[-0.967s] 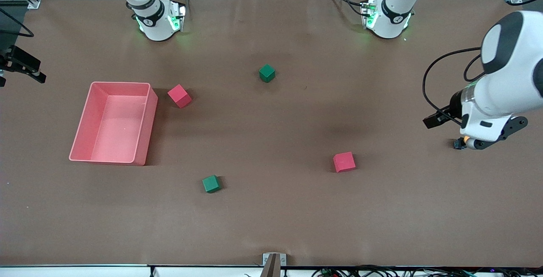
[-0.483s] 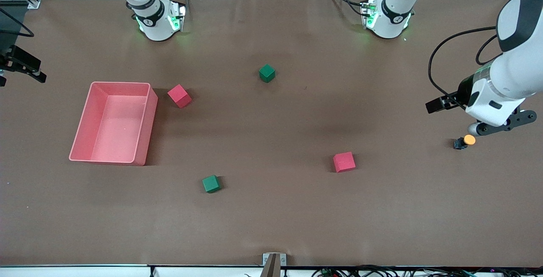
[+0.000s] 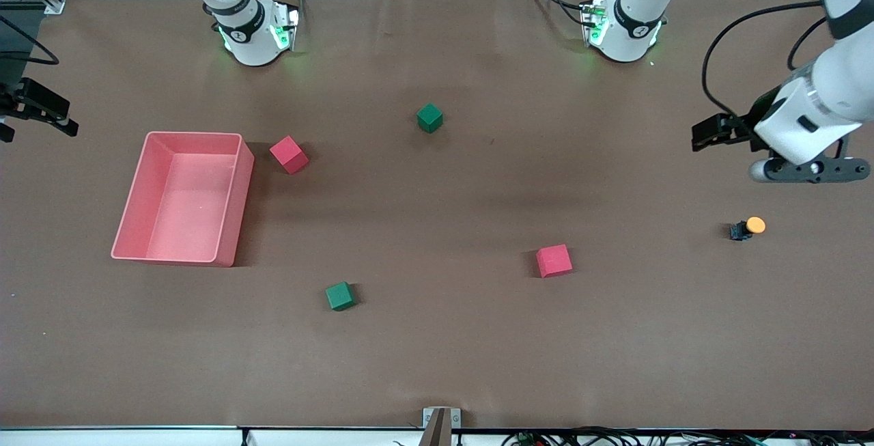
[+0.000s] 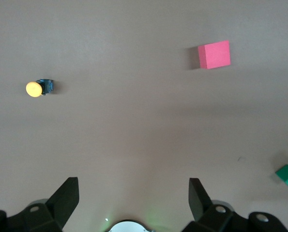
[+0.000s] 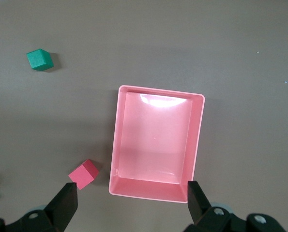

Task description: Place and upright button with both arms

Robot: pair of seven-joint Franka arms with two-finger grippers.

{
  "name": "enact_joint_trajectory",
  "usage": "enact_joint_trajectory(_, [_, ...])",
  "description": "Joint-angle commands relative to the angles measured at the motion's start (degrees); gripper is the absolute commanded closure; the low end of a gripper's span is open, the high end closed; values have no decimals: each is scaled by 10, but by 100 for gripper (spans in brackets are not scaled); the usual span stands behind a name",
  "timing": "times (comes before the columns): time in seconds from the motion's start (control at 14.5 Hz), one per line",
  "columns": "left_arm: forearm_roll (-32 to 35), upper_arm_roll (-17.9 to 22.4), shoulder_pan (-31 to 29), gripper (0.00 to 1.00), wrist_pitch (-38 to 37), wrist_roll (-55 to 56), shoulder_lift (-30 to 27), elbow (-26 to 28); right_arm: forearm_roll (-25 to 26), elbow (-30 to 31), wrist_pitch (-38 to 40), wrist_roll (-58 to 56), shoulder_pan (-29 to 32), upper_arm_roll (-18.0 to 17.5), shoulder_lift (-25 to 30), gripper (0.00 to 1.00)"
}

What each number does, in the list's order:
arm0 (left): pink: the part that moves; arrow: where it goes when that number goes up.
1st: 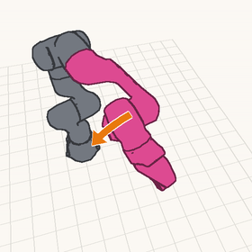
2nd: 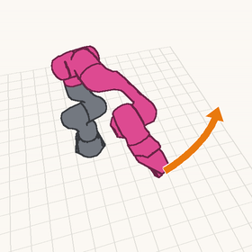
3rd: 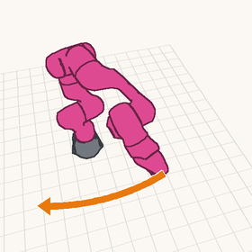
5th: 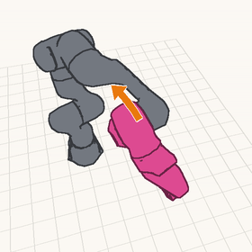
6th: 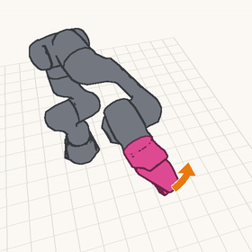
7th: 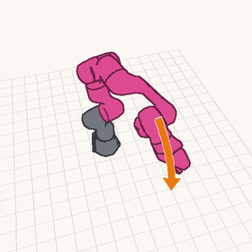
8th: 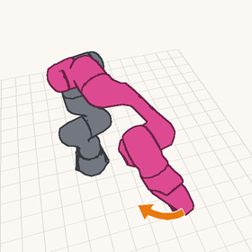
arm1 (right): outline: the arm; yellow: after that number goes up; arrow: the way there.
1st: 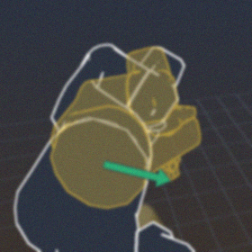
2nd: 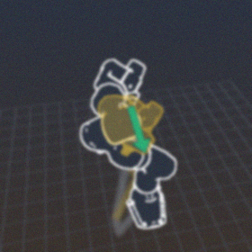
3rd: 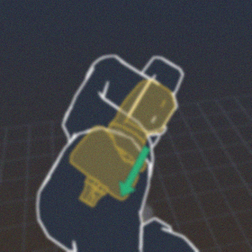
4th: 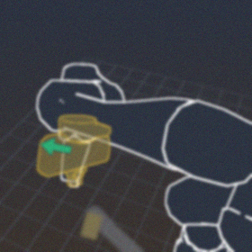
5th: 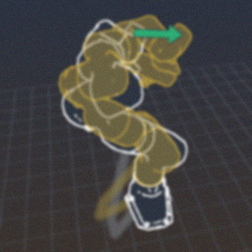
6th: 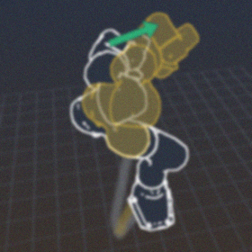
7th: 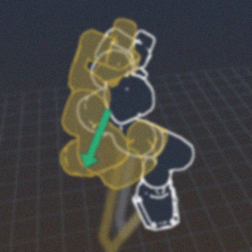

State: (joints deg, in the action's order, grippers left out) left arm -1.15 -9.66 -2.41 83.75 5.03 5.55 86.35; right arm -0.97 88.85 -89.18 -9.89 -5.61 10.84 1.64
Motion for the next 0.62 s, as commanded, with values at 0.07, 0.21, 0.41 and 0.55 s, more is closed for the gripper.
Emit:
enact_joint_trajectory(0.07, [-3,17,12,0,-6,-27,-26,8,1,-9,8,-5,7,-3,-3,0])
enact_joint_trajectory(0.21, [-1,36,29,0,-6,-26,-34,8,1,-9,8,-5,7,-3,-4,0])
enact_joint_trajectory(0.41, [-2,39,32,0,-7,-26,-46,15,2,-9,8,-5,8,-3,-5,0])
enact_joint_trajectory(0.55, [-2,39,30,0,-6,-26,-63,29,2,-9,8,-6,8,-3,-6,0])
